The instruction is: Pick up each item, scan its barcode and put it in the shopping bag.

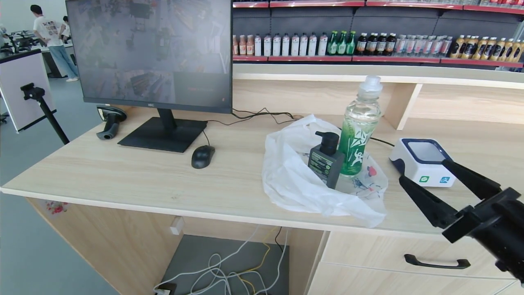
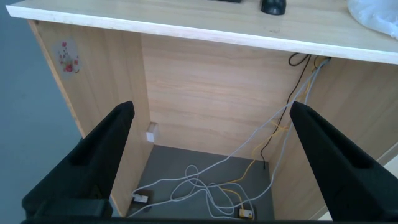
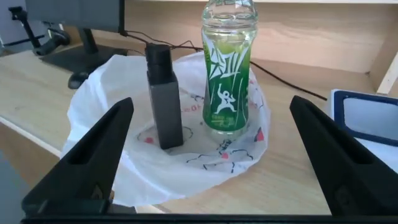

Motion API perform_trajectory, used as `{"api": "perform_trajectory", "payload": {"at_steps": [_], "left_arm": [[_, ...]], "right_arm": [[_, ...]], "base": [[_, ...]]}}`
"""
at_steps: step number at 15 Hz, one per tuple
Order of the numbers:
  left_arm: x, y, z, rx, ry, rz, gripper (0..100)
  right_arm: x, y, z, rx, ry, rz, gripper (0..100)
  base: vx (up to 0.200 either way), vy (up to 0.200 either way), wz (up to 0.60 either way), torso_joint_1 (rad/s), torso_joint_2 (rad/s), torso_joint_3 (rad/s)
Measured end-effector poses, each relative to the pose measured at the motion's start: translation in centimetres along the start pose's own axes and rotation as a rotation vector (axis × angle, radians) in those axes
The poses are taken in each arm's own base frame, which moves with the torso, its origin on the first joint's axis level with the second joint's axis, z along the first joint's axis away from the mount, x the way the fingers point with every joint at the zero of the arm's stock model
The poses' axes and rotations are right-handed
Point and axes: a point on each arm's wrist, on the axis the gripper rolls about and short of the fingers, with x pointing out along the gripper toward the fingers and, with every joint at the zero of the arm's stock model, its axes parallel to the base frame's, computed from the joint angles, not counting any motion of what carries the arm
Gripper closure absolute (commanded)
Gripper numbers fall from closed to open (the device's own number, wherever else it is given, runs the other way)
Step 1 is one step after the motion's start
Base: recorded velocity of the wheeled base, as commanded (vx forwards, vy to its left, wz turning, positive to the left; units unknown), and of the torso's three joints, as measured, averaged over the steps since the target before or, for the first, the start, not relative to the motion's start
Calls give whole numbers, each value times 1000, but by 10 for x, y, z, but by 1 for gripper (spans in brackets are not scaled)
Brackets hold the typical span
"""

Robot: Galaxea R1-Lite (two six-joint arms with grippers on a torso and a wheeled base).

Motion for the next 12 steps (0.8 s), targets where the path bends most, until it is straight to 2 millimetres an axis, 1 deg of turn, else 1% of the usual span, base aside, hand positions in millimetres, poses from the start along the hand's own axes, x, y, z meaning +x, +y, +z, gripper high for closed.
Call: {"api": "perform_trajectory", "payload": {"at_steps": [1,3,4,6,8,10,12], "left_arm": [[0,0,0,0,0,0,0],[0,0,0,1,0,0,0],[0,0,0,1,0,0,0],[0,0,0,1,0,0,0],[0,0,0,0,0,0,0],[0,0,0,0,0,0,0],[0,0,0,0,0,0,0]], "right_arm": [[-10,0,2,-2,1,6,0],[-22,3,-1,-18,65,28,0],[-27,8,-5,-27,112,67,0],[-40,16,-16,-48,261,141,0],[-57,17,-22,-56,370,175,0],[-85,14,-27,-54,470,191,0],[-117,10,-29,-49,498,195,0]], "base": [[0,0,0,0,0,0],[0,0,0,0,0,0],[0,0,0,0,0,0],[0,0,0,0,0,0],[0,0,0,0,0,0],[0,0,0,0,0,0],[0,0,0,0,0,0]]}}
